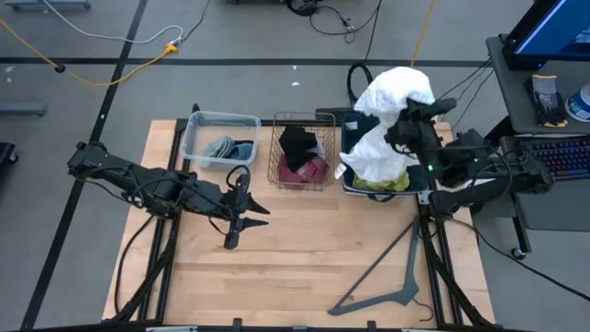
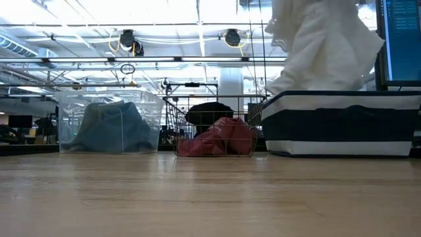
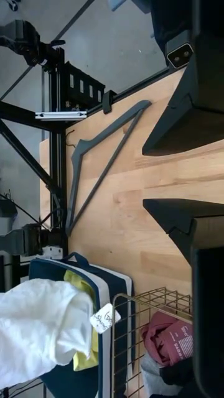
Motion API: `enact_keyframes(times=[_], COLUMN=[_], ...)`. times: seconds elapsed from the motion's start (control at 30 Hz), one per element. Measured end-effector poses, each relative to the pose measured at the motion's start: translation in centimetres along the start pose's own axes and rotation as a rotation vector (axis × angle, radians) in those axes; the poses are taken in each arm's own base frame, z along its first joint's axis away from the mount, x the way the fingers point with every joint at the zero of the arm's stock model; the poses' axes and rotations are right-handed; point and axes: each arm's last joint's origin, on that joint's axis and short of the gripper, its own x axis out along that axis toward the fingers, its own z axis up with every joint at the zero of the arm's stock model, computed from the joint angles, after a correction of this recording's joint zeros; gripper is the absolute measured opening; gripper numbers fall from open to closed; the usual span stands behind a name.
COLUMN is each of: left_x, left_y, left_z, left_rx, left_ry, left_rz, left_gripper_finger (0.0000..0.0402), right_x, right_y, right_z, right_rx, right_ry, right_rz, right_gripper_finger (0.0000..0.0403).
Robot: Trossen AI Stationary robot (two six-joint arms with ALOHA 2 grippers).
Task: Pick & Place Cloths
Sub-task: Put the white dress into the laundry bin
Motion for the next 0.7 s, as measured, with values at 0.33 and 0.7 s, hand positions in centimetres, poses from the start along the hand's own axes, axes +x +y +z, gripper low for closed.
enact_keyframes(times=[0.33,0.7], left_x=[0.0,0.0], left_y=[0.0,0.0], left_z=[0.0,0.0], left_rx=[0.003,0.002], left_ry=[0.001,0.001], left_rz=[0.0,0.0], left_gripper_finger=[0.0124,0.0124], right_x=[1.2,0.6], right_y=[1.2,11.0], right_z=[-0.9,-4.0], right_rx=[-0.01,-0.068], right_ry=[0.101,0.211], right_rz=[-0.001,0.108], right_gripper_finger=[0.0017,0.0017])
